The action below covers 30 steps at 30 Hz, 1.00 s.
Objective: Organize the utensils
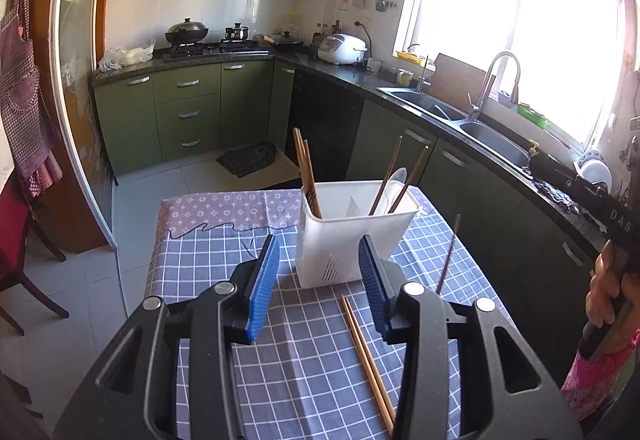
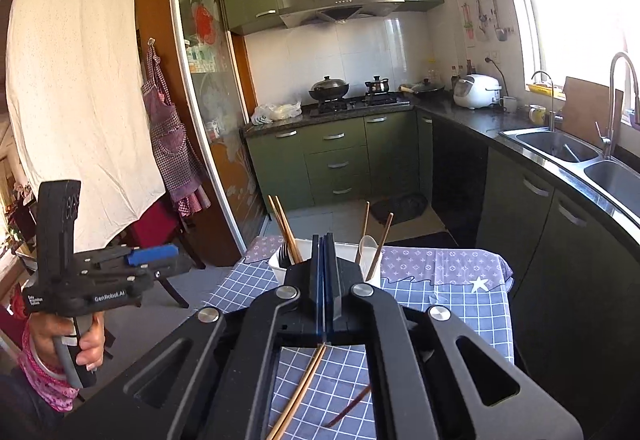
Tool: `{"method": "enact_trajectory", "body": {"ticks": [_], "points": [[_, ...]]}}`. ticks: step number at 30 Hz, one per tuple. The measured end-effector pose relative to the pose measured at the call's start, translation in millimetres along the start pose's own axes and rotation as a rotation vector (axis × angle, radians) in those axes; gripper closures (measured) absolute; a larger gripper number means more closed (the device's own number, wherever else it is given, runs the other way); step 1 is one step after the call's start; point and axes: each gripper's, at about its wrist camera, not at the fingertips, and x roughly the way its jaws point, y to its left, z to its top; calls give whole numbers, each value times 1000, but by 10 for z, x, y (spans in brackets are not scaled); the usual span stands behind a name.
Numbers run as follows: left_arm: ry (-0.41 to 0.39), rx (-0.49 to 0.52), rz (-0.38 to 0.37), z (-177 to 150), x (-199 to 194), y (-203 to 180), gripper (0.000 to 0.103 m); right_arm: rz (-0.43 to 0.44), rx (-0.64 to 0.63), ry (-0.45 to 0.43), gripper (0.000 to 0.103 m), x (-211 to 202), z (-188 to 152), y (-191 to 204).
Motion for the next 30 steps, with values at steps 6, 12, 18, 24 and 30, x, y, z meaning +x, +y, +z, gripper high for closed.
{"method": "enact_trajectory", "body": {"ticks": [6, 12, 18, 24, 30], "points": [[42, -11, -9, -132, 77, 127, 64, -69, 128, 135, 79, 205, -250, -329], [43, 7, -51, -201, 93, 40, 63, -122, 444, 490, 74, 1137, -785, -1238], [43, 46, -64, -312, 56, -11, 64, -286, 627, 672, 79, 1842, -1167, -1740], [58, 34, -80, -435, 53, 120, 64, -394, 675, 745, 82, 2234, -1172, -1868], [60, 6, -92, -507, 55, 276, 64, -492, 630, 778, 94, 2418, -1209, -1817]]}}
